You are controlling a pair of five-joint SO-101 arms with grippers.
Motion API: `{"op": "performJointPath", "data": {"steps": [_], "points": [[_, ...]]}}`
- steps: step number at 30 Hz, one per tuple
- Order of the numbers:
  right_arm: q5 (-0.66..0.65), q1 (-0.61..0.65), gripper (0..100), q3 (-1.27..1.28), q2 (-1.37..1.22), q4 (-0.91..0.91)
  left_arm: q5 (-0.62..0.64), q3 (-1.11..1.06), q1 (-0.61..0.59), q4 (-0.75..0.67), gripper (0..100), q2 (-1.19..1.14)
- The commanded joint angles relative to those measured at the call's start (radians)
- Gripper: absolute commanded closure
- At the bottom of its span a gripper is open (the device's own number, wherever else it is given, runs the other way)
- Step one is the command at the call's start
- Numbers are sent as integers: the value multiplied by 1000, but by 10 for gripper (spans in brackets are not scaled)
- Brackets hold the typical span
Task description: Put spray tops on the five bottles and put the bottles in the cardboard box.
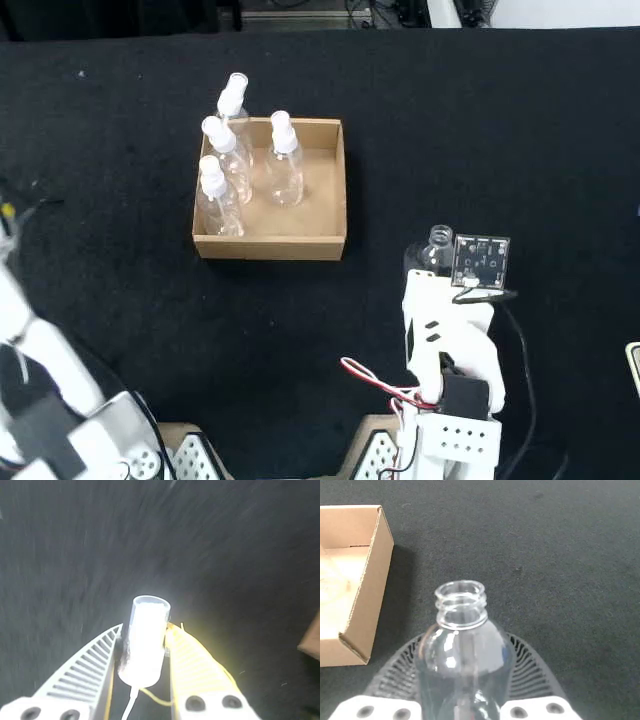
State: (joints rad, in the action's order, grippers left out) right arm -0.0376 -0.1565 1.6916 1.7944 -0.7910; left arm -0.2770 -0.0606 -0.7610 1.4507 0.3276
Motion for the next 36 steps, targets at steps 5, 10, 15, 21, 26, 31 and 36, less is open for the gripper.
{"op": "performJointPath", "data": {"steps": [5, 10, 15, 21, 26, 31, 36], "points": [[3, -12, 988, -7, 68, -3, 135, -42, 206, -144, 970, 446], [6, -12, 988, -8, 71, -5, 193, -53, 292, -239, 970, 637], [23, 2, 988, -61, 71, -18, 255, -51, 455, -377, 970, 764], [46, 193, 988, -229, 71, -74, 367, -70, 740, -529, 970, 801], [54, 342, 988, -323, 71, -2, 384, -147, 975, -750, 970, 798], [54, 442, 988, -236, 71, 117, 376, -308, 1168, -1039, 970, 796], [54, 459, 988, -186, 73, 196, 374, -489, 1282, -1269, 970, 796]]}}
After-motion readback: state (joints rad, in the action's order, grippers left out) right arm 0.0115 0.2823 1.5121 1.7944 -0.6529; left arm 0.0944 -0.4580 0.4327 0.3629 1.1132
